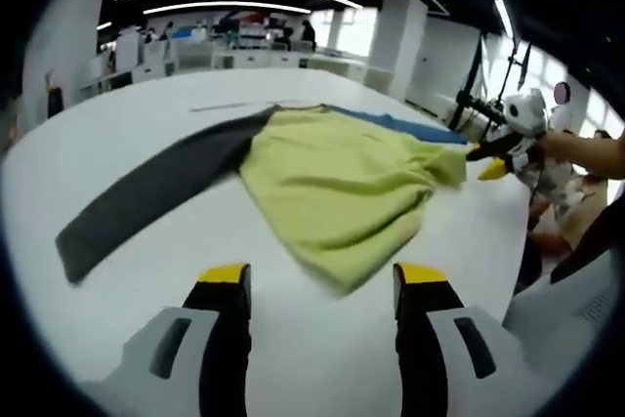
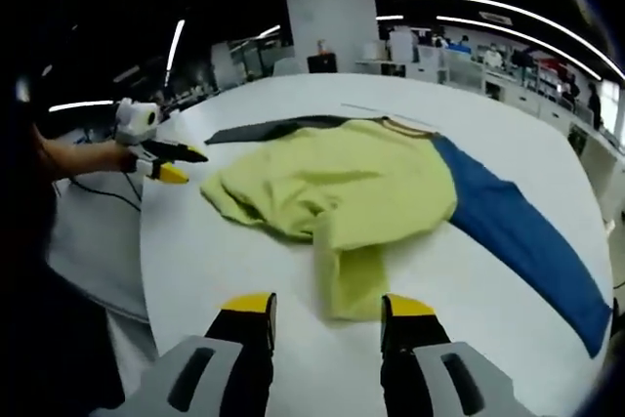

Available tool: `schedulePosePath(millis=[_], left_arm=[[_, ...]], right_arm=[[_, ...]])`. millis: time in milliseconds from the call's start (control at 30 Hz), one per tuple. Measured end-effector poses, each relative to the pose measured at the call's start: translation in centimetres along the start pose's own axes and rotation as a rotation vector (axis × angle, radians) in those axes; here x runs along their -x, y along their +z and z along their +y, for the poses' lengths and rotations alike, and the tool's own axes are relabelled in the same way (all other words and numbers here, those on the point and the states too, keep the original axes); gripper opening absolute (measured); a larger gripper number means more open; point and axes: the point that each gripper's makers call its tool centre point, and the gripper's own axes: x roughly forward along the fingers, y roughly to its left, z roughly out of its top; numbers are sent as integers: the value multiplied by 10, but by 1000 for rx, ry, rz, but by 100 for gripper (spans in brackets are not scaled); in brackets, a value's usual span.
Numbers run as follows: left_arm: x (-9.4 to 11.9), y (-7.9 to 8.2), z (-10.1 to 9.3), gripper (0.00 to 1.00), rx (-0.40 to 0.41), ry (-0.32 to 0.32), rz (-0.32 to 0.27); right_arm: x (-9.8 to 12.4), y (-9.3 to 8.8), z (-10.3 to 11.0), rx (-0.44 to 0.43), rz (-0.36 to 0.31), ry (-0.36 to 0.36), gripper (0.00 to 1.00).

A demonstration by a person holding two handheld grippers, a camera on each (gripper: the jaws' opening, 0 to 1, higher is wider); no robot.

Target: Fold the garment on the visible template until the final outline fits inside the template.

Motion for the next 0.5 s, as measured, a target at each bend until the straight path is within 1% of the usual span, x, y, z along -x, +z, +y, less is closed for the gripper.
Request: schedulePosePath(millis=[100, 167, 267, 400, 500], left_arm=[[-3, -7, -2, 48, 10, -2, 17], [-6, -11, -3, 43, 22, -1, 32], [-9, -13, -8, 38, 83, -14, 19], [-10, -15, -11, 31, 86, -16, 19], [-12, -14, -14, 26, 101, -21, 11]], right_arm=[[-4, -6, -3, 33, 10, -23, 29], [-7, -7, -3, 43, 7, -36, 25], [-10, -9, -4, 47, 8, -53, 18], [-14, -10, 0, 54, 11, -68, 15], [-17, -9, 5, 50, 2, -69, 10]])
